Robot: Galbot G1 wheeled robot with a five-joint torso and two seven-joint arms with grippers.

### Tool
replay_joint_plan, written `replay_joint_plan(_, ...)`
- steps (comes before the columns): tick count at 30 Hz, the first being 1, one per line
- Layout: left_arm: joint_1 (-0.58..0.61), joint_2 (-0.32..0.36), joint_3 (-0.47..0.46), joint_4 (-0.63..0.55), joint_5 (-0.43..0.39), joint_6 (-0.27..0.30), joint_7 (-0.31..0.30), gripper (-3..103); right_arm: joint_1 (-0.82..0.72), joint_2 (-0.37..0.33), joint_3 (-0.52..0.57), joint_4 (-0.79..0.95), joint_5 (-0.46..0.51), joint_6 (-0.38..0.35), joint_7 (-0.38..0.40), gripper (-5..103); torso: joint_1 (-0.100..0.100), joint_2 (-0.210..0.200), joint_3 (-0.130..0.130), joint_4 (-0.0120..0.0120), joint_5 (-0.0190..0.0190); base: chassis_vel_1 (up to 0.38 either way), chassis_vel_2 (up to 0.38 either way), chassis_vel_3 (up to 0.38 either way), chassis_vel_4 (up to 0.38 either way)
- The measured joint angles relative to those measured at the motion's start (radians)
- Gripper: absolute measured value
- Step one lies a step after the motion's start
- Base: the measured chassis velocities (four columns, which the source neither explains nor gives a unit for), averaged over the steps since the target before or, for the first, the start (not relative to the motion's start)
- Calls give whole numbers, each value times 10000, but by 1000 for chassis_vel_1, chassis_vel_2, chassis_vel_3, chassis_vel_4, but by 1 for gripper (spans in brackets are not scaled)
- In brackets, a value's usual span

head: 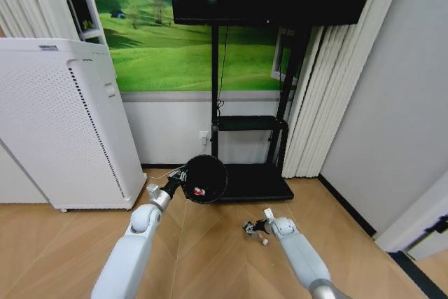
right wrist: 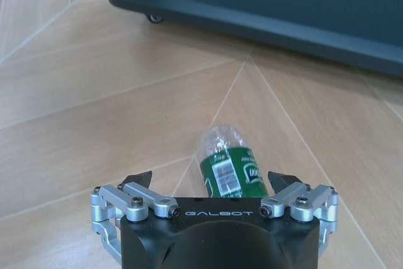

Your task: Pick up the trash bin and place the garbage on the floor into it.

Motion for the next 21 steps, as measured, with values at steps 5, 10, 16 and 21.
replay_joint_plan(5, 26, 72, -37, -34, -31, 15, -10, 7, 142, 151, 140, -431, -394, 194, 105, 100, 0, 0, 0, 1, 2, 0, 0, 0, 0)
replay_joint_plan(10, 49, 121, -58, -68, -60, 20, -18, 7, 256, 279, 375, -779, -854, 395, 135, 100, 0, 0, 0, 1, 1, 0, 0, 0, 0)
replay_joint_plan(16, 74, 213, -68, -107, -153, 90, -135, 7, 311, 431, 657, -1008, -1435, 394, 196, 100, 0, 1, 0, 0, 1, 0, 0, 0, 0)
replay_joint_plan(21, 66, 246, -121, -106, -200, 121, -138, 7, 310, 518, 789, -1038, -1617, 360, 380, 103, 0, 0, -1, 1, 1, 0, 0, 0, 0)
